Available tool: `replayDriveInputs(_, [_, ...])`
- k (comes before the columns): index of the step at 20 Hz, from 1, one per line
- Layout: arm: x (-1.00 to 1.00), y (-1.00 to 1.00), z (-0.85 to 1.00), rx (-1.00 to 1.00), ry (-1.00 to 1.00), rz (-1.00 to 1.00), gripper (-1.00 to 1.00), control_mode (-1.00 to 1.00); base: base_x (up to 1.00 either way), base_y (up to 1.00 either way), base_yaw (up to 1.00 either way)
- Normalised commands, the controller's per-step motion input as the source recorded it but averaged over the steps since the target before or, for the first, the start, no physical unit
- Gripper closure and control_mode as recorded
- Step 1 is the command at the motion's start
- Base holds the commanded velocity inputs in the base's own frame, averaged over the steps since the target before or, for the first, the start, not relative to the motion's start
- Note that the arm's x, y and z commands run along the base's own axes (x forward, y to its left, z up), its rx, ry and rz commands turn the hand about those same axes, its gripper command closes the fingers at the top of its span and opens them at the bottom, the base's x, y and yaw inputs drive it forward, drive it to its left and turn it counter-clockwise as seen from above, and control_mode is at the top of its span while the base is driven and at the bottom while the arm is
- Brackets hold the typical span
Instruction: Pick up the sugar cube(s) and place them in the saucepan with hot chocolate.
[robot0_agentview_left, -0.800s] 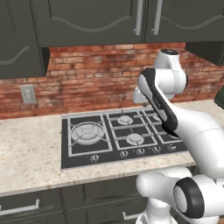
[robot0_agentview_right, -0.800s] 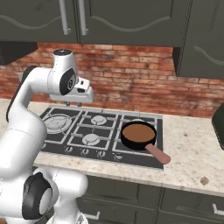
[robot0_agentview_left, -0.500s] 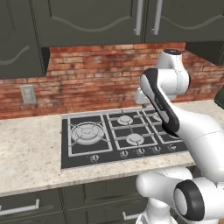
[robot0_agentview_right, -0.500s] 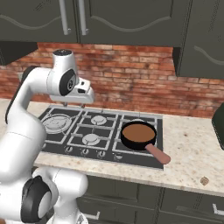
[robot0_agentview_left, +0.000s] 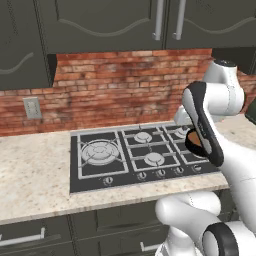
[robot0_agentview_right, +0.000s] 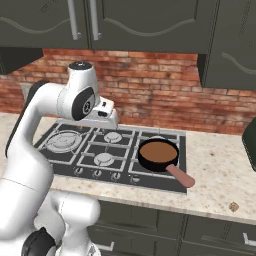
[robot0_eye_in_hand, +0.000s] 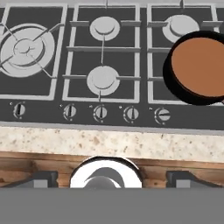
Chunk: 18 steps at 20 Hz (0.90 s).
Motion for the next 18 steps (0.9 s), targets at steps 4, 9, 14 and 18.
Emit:
replayDriveInputs(4, [-0.71, -0.86, 0.0, 0.12, -0.05, -0.16, -1.0, -1.0, 0.0, 0.0, 0.0])
replayDriveInputs(9, [-0.76, -0.78, -0.03, 0.08, -0.06, -0.19, -1.0, -1.0, 0.0, 0.0, 0.0])
replayDriveInputs(14, [-0.62, -0.79, -0.06, 0.03, -0.01, -0.22, -1.0, -1.0, 0.0, 0.0, 0.0])
replayDriveInputs(18, [-0.24, -0.91, -0.13, 0.0, 0.01, -0.32, -1.0, -1.0, 0.0, 0.0, 0.0])
